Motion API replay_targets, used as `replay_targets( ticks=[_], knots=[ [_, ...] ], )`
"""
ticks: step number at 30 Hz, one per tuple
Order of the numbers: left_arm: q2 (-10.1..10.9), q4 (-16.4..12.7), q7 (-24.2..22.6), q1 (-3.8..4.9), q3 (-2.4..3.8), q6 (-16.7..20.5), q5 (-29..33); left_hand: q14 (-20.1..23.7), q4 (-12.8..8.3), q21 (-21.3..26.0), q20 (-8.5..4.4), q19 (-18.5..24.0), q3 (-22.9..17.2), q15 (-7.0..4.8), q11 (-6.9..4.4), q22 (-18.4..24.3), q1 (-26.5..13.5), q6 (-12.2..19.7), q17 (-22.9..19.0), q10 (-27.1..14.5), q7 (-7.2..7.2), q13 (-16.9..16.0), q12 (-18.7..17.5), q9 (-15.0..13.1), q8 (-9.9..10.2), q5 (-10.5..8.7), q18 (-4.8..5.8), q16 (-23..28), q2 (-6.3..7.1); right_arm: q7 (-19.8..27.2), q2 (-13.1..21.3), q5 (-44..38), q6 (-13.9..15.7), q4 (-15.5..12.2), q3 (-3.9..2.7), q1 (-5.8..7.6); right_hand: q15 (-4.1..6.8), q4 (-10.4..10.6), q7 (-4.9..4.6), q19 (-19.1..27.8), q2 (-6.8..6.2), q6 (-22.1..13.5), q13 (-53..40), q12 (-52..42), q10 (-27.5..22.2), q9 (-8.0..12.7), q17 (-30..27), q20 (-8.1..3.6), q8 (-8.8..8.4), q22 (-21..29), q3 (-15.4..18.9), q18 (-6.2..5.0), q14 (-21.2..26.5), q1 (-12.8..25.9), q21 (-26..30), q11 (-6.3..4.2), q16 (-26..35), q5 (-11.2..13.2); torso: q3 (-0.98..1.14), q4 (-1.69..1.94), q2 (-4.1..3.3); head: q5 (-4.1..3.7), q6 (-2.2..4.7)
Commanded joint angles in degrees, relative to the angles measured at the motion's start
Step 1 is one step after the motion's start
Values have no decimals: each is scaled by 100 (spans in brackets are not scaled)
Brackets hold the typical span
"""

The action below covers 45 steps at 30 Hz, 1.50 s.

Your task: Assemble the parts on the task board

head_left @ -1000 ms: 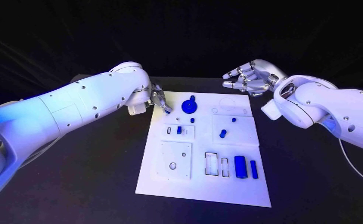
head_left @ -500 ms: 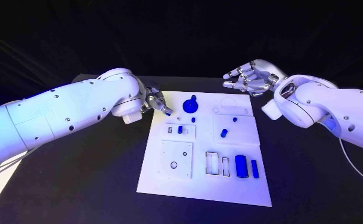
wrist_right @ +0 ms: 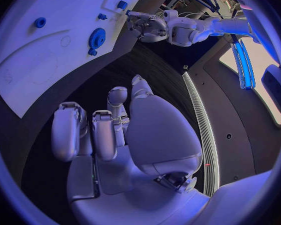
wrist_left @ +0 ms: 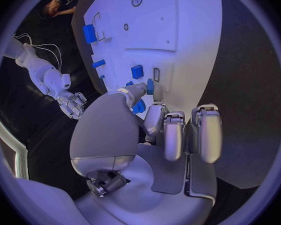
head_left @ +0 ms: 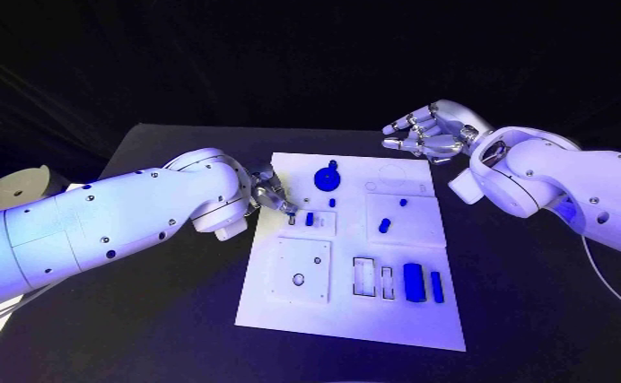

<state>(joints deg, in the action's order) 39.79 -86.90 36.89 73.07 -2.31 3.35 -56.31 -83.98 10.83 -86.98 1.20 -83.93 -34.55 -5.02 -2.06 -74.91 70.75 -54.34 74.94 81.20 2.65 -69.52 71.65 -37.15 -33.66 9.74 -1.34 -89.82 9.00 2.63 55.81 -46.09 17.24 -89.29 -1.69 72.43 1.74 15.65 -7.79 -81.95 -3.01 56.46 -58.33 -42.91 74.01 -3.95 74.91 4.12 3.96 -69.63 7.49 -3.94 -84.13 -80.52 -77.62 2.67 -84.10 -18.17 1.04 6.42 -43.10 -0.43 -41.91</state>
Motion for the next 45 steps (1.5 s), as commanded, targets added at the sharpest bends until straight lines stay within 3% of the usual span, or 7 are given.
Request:
replay_targets(
  ticks=[1,19,45],
  knots=[
    [9,-40,142,-41,1,168,-215,-602,-720,-22,-38,-465,-758,-24,-18,-1181,-26,-74,1506,18,-70,46,-61,-3,-28,27,42,-18,-33,46,-8,-27,-89,2,1,-7,3,-23,8,30,45,27,4,-4,-49,-8,854,0,29,3,21,-38,-426,-22,24,-10,22,-31,-1,-7,-4,2,-9],
    [-29,-30,351,-81,1,-312,-308,-602,-832,-25,-50,-468,-907,-36,-32,-1188,-175,-76,1506,9,-84,153,-144,-30,-97,113,43,-18,7,59,-16,-27,-99,1,2,-16,3,-23,8,30,45,27,4,-4,-49,-8,854,0,29,3,21,-38,-426,-22,24,-10,22,-31,2,-4,-1,1,-59],
    [-111,35,346,-82,2,-612,-304,-602,-899,-17,-51,-464,-936,-36,-37,-1180,-218,-71,1506,16,-91,177,-156,-39,-122,143,41,-18,53,73,-14,-24,-101,11,2,-20,3,-29,9,33,52,29,1,-11,-49,-8,855,-1,31,11,23,-39,-426,-32,29,-10,22,-36,4,-7,0,-3,-75]
  ],
)
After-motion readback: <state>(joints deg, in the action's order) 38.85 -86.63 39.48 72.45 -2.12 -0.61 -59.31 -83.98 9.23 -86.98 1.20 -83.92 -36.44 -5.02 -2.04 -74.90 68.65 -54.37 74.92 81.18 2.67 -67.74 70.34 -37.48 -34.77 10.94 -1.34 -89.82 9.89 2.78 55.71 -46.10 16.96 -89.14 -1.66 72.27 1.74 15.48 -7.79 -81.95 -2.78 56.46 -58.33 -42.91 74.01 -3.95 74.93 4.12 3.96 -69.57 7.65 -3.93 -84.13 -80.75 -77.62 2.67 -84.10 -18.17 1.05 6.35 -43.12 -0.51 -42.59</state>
